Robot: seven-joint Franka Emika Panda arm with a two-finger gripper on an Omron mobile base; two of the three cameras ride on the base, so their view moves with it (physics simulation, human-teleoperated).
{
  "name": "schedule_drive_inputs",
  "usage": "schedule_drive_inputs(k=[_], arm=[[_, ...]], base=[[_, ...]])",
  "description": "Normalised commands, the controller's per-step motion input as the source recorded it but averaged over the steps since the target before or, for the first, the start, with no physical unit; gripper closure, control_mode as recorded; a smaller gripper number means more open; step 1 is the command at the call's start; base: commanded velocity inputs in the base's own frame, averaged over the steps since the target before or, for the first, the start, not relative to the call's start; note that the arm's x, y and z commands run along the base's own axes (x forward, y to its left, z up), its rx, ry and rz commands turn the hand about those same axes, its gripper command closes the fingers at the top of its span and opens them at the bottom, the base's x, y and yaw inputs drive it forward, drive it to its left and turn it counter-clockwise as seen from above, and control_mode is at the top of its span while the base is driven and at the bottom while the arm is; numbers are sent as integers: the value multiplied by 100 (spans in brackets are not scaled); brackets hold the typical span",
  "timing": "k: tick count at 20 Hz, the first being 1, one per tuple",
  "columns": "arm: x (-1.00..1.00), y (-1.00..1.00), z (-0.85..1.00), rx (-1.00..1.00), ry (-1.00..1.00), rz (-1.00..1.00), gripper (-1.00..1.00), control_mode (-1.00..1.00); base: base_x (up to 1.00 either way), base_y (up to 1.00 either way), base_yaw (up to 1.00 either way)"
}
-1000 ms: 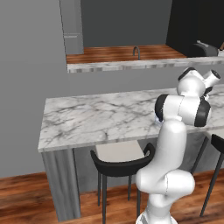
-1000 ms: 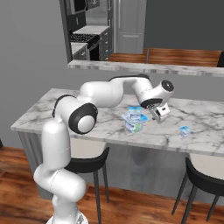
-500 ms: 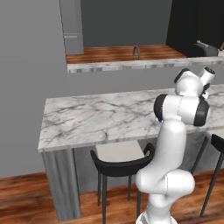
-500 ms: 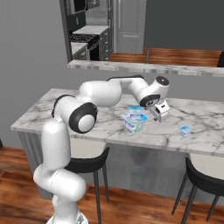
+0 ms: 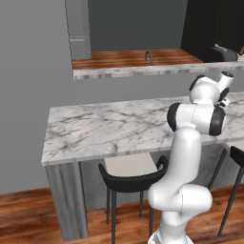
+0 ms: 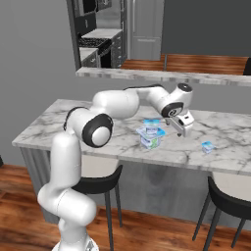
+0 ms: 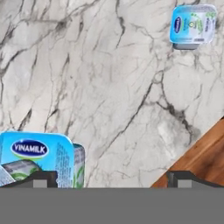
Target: Stack the yogurt containers by placing the smaller containers on top of the larger containers.
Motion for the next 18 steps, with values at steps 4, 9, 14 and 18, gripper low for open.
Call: schedule_drive_inputs(k=[4, 9, 14, 18], arm=[[-1, -27, 0, 0, 5, 0, -100, -100], [0, -28, 0, 0, 5, 0, -100, -100], [-1, -20, 0, 1, 1, 0, -100, -100], [-5, -13, 0, 3, 0, 0, -100, -100]], base=[[0, 0, 0], [0, 0, 0], [0, 0, 0], [0, 0, 0]])
